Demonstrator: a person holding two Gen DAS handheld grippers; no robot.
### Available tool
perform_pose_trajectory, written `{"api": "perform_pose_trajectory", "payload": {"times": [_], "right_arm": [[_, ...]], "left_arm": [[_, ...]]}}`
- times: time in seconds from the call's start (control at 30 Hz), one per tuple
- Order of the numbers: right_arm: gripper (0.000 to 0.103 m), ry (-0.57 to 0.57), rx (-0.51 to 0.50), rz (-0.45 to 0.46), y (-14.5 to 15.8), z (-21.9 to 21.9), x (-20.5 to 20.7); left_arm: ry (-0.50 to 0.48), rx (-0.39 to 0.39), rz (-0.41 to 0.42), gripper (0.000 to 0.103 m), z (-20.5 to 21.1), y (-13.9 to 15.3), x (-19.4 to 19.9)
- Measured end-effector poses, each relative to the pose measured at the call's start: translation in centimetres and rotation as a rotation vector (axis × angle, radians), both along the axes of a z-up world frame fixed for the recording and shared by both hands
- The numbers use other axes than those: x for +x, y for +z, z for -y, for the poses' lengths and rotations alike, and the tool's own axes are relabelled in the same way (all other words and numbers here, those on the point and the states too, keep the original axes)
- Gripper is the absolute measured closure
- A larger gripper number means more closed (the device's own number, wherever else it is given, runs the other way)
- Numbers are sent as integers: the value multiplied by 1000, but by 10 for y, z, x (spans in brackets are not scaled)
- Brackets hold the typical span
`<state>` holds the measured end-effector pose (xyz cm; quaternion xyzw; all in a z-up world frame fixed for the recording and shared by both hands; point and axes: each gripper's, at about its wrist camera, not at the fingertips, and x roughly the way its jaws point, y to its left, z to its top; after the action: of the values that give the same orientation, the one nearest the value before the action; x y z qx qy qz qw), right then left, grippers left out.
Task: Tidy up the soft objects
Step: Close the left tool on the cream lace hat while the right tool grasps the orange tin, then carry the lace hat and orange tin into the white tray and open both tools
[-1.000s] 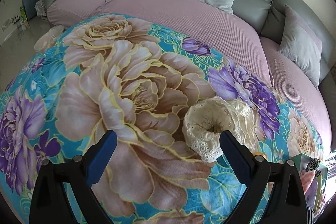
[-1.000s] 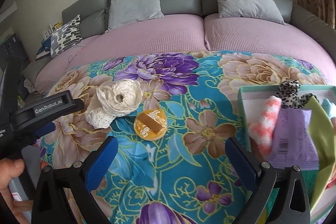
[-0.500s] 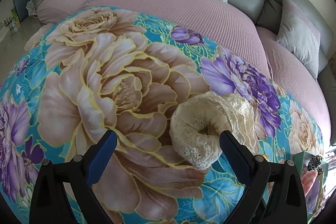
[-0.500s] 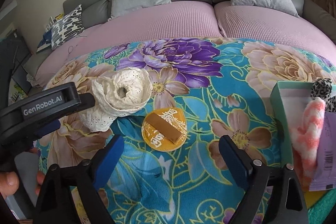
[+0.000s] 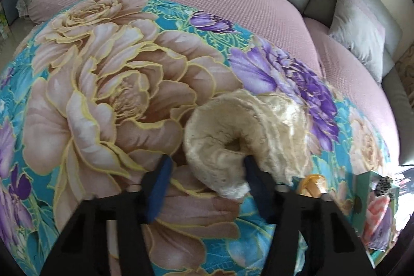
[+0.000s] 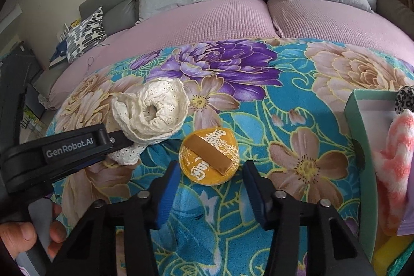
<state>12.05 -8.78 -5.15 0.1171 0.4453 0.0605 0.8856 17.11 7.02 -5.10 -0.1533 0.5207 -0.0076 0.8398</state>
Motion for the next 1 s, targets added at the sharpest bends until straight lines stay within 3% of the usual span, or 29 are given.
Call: {"api": "perform_pose_trajectory", "payload": {"times": [0.2, 0.43, 1.0], "right_arm": [[56, 3, 14, 7, 0, 0, -1], [56, -10, 31, 19, 8, 5, -8], [56, -79, -17, 124, 59, 35, -70]], "left_arm": [[-37, -57, 6, 86, 6, -2, 0], [-36, -122, 18, 89, 3, 4, -4], [-95, -101, 123, 90, 18, 56, -48]]}}
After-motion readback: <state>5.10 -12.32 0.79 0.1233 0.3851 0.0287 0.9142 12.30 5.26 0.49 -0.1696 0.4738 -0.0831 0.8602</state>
